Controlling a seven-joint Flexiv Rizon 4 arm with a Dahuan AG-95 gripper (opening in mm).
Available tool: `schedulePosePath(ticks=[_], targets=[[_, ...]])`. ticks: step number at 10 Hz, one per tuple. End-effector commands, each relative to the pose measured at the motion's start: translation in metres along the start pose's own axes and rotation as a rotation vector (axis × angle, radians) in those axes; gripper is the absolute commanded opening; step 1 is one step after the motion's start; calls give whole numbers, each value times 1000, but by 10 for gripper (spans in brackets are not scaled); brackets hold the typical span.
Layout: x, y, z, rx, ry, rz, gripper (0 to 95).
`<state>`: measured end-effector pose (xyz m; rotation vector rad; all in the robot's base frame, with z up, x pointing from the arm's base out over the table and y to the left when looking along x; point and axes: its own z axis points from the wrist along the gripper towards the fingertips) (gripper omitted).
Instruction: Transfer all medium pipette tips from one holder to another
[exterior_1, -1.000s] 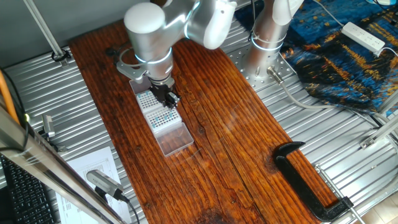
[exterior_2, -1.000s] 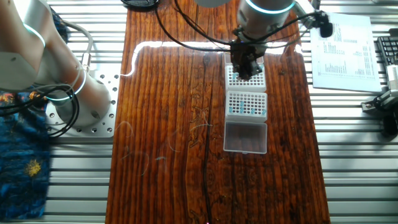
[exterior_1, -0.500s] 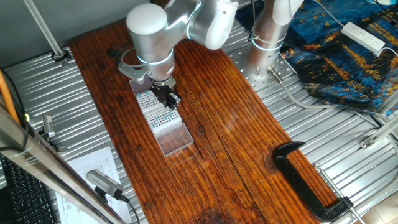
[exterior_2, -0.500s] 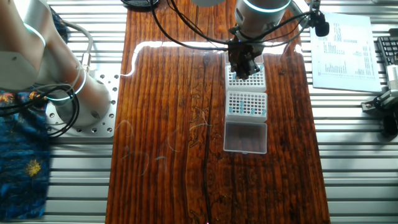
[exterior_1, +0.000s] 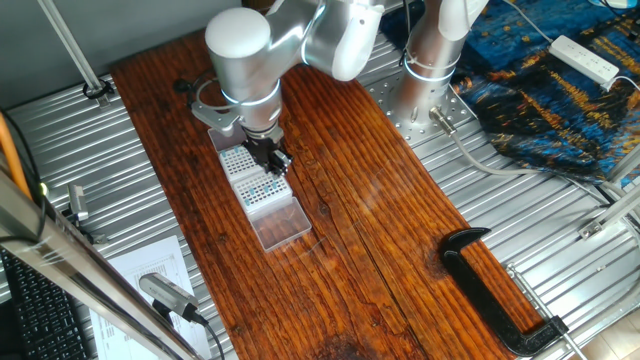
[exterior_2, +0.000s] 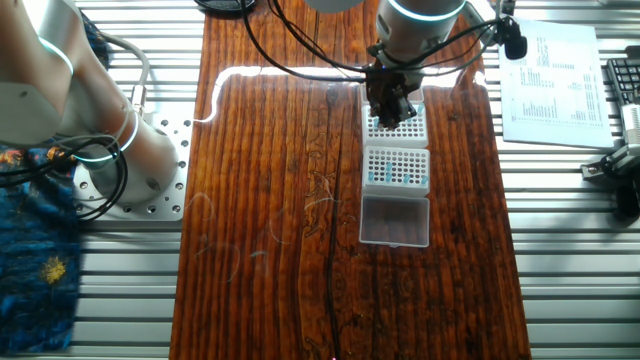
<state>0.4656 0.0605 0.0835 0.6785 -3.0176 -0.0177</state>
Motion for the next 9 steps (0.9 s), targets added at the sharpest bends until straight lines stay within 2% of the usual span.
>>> schedulePosePath(ticks=[1,7,8,9], targets=[[0,0,2,1,0,1,190],[0,1,6,1,-3,-1,190],[0,1,7,1,-3,-1,0],[0,1,7,2,-3,-1,0]])
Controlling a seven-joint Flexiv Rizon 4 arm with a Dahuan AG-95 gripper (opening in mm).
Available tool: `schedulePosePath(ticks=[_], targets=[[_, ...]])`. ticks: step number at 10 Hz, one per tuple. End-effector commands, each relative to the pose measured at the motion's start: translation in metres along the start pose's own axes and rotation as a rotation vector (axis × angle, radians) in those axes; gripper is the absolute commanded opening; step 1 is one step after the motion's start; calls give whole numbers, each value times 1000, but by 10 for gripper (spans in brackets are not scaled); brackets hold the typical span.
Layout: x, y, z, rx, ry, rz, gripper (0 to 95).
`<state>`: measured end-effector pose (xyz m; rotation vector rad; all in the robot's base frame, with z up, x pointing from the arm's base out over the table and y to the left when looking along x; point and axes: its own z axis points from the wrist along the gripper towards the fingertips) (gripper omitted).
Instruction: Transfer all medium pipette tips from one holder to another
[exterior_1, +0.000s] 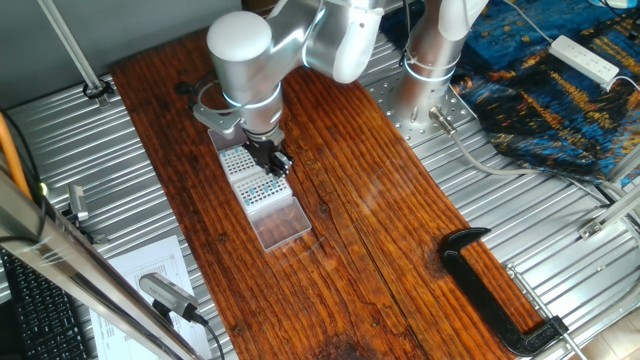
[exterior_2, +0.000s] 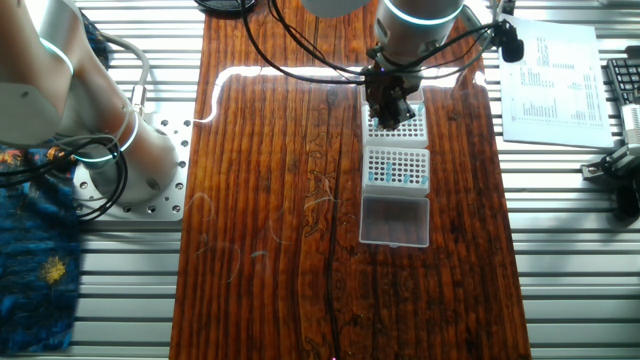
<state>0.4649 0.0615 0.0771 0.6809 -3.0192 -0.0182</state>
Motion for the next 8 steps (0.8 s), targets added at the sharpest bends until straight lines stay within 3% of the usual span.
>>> schedulePosePath(ticks=[1,4,8], targets=[[0,0,0,2,-1,0,0],[0,0,-1,-4,-4,4,0],[1,-2,-27,-4,7,6,0]])
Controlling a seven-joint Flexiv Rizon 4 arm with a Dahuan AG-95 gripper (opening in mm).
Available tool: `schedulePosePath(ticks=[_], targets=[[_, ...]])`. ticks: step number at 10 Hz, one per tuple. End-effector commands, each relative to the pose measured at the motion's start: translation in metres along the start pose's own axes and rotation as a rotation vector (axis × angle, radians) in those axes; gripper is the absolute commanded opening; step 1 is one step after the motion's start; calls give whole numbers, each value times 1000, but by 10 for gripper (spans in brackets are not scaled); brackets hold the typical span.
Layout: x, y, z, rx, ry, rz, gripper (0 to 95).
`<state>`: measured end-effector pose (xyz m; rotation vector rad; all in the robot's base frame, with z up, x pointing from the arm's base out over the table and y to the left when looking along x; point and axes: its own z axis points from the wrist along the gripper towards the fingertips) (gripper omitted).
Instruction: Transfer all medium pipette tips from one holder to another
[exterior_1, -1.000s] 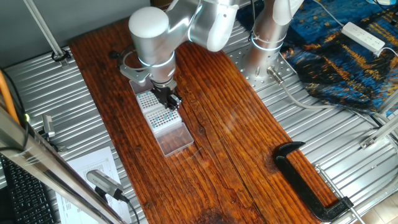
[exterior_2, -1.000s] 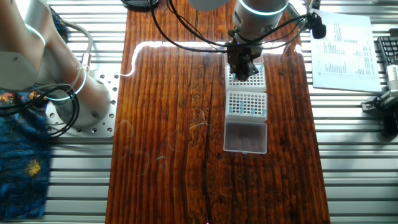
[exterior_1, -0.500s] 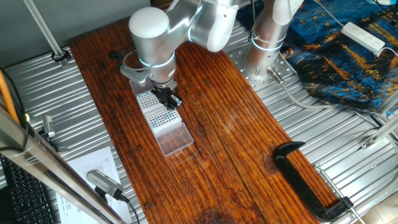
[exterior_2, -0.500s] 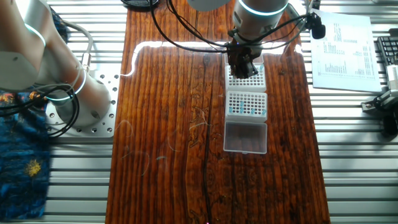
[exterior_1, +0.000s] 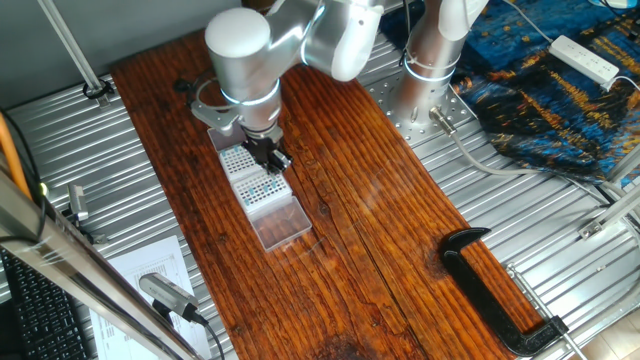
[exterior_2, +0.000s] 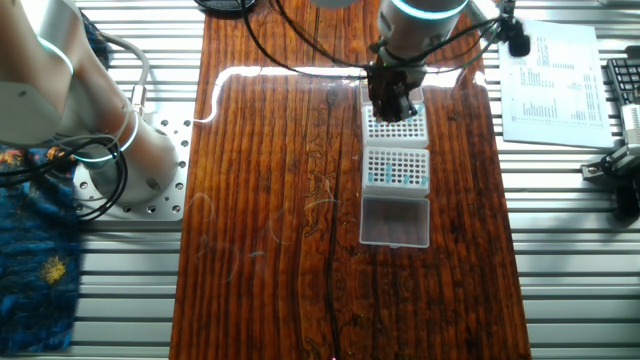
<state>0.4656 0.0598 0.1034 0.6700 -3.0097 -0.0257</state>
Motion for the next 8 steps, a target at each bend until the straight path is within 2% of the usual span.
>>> schedulePosePath(ticks=[1,5,8], targets=[[-1,-1,-4,2,-5,3,0],[-19,-5,-43,11,4,18,0],[-24,-33,-60,15,16,-43,0]])
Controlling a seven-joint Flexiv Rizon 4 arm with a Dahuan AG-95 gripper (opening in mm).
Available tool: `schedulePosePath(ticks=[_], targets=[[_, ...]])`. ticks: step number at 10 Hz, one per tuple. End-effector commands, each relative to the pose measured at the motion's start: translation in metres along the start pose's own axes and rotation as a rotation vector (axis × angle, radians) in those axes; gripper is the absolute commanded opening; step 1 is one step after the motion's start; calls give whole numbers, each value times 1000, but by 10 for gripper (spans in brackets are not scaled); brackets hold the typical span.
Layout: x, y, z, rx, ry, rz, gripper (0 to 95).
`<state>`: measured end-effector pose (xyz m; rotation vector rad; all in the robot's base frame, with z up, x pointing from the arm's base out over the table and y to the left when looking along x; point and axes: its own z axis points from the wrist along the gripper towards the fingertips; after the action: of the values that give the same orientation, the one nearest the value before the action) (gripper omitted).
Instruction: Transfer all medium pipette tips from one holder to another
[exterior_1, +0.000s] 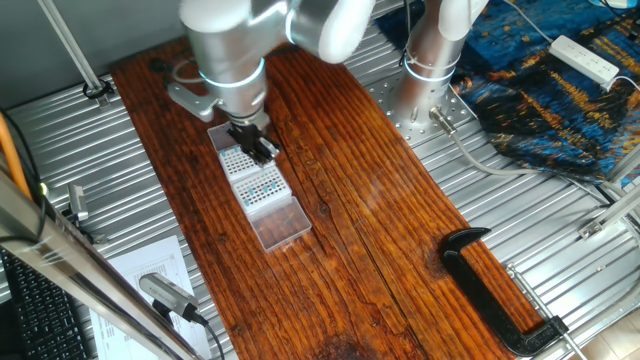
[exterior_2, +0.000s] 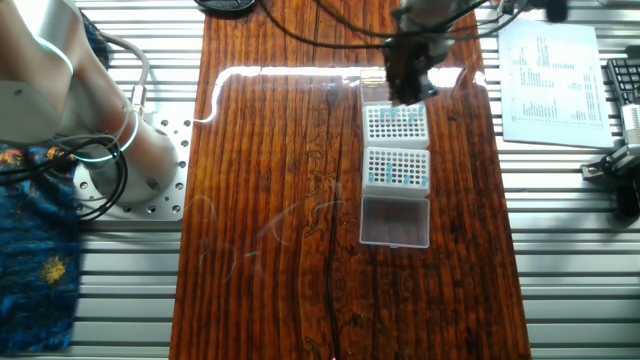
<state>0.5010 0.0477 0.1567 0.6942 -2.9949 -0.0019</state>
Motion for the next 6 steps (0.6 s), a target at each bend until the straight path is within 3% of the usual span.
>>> schedulePosePath(ticks=[1,6], targets=[[5,-26,-8,10,7,-63,0],[14,-60,5,28,0,-127,0]])
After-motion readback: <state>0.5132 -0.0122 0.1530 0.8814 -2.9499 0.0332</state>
